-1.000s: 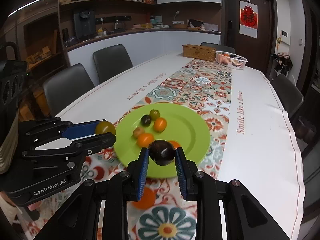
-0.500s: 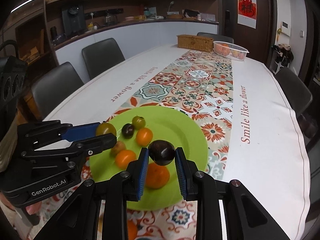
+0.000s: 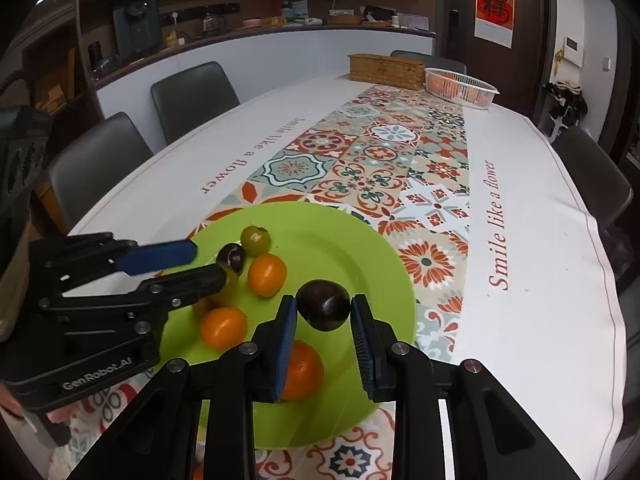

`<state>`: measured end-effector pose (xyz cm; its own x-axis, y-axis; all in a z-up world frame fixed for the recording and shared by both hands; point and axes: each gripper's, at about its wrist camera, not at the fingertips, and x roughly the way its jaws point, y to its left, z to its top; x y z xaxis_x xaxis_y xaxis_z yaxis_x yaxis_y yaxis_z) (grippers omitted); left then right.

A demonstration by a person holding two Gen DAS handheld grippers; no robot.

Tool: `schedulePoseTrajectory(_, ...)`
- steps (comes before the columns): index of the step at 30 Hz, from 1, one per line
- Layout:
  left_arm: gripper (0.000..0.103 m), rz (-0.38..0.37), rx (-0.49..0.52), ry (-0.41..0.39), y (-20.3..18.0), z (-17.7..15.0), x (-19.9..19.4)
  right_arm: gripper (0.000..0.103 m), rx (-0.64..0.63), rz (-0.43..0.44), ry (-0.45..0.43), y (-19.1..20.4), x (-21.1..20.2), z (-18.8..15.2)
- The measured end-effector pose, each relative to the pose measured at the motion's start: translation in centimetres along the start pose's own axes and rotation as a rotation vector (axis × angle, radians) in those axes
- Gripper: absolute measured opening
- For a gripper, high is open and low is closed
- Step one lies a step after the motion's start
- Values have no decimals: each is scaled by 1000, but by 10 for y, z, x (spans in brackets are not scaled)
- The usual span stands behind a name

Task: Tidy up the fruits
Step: 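Carry both held tomatoes over the green plate with both tools, then open both tools to drop the tomatoes onto the green plate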

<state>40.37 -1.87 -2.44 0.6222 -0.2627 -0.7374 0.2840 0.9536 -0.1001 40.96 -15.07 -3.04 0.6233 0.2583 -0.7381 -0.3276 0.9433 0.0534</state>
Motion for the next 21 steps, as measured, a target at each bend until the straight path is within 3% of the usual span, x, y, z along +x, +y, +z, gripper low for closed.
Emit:
schedulePoseTrajectory(12,40,75,62,-65,-16,-22,-55,39,-40,-13,-86,12,-51,-17)
schedulePoseTrajectory(20,55,90,101,-151,-36,-35,-106,39,-38,20,-143,24,-99,-34)
schedulePoseTrajectory(21,56,94,106,-164,-39,-37,-115,43,-37,23,-148,25,-104,-36)
